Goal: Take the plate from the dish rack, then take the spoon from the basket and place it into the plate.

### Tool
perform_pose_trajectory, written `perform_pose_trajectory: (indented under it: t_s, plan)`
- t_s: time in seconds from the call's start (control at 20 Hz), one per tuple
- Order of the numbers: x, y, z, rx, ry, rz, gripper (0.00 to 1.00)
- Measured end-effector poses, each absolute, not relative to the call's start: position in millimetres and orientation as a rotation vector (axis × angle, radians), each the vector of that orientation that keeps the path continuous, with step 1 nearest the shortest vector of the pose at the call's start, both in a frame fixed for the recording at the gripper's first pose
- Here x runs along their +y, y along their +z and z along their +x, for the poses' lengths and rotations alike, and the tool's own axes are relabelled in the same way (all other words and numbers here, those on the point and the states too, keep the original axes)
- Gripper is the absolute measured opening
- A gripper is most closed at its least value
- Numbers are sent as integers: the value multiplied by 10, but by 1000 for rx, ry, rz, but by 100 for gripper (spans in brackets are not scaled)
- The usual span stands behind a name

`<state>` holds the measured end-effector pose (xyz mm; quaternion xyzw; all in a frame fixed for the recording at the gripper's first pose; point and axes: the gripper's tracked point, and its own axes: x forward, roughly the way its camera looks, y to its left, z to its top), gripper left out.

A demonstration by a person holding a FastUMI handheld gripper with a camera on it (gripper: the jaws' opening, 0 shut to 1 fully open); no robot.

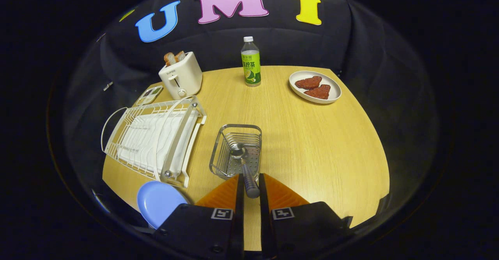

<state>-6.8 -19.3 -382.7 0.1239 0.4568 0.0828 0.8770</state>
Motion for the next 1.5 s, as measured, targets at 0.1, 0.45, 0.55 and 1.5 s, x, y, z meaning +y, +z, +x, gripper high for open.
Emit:
perform_pose_trajectory:
  t_s: [0.1,0.45,0.55,1.5]
  plan:
    - [-245,-3831,-65,946,155,250,15]
    - [-376,-3295,-94,848,145,307,14]
    - [-379,-3044,-106,802,155,316,14]
    - [1597,-2944,-1172,881,586,271,14]
